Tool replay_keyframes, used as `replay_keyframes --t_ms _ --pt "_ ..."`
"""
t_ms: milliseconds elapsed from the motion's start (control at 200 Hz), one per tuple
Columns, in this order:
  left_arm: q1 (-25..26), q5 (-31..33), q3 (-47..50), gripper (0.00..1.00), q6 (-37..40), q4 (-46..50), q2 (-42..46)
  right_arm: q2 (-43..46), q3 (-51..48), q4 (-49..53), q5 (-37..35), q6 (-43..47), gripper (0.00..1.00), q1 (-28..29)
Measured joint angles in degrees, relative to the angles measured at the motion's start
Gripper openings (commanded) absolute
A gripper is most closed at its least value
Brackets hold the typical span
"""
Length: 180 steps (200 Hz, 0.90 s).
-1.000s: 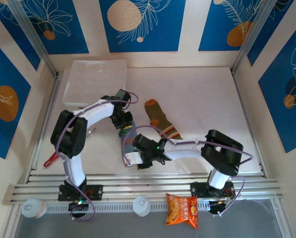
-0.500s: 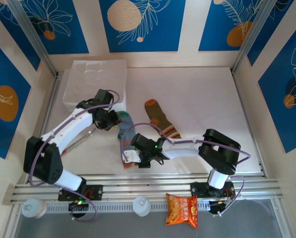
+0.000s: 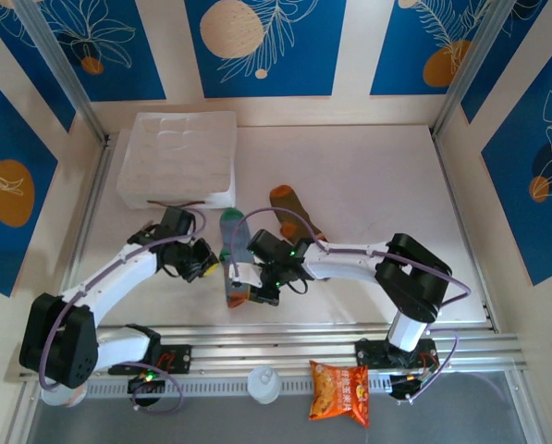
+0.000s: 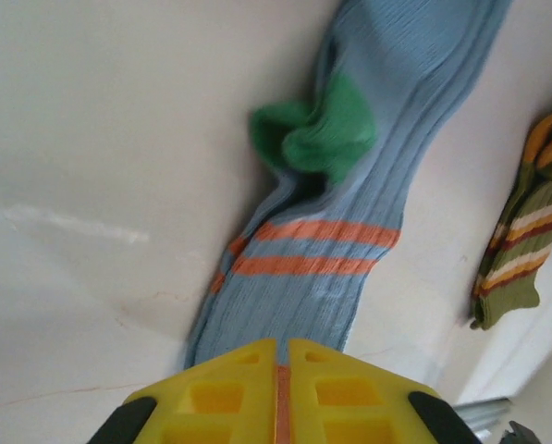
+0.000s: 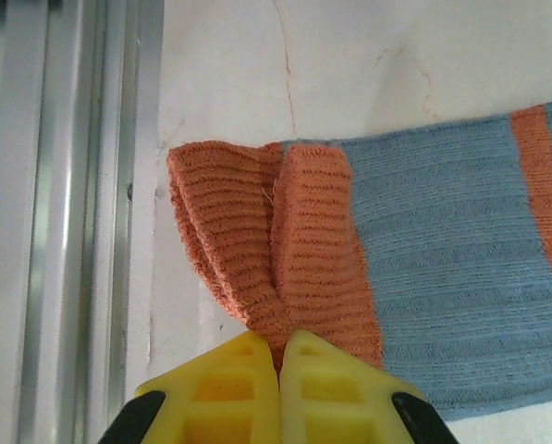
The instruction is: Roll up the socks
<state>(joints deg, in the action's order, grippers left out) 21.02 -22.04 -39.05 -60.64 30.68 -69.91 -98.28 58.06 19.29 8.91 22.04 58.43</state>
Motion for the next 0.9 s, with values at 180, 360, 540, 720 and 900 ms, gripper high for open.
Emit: replay_keyframes --t_ms 180,360,540,720,900 --pt "1.55 -5.55 5.79 0.12 -4.74 -9.88 -2.58 -1.05 1.31 0.9 3.1 -1.05 0.0 -0.7" --pt "3.37 -7.65 7.72 0.11 -6.32 -15.3 -5.97 -1.79 1.53 1.4 4.22 -1.75 0.0 -1.16" --pt "4.28 -7.96 9.29 0.1 -6.38 -16.96 -7.15 -3.23 3.23 1.92 4.98 -2.95 0.0 -2.43" --pt "4.31 -7.96 10.6 0.08 -6.12 -17.64 -8.11 -5.84 6.47 3.06 5.75 -4.22 0.0 -4.04" --pt "4.31 -6.84 10.38 0.24 -4.61 -16.28 -7.54 -8.26 8.55 3.96 6.6 -5.14 0.0 -5.01"
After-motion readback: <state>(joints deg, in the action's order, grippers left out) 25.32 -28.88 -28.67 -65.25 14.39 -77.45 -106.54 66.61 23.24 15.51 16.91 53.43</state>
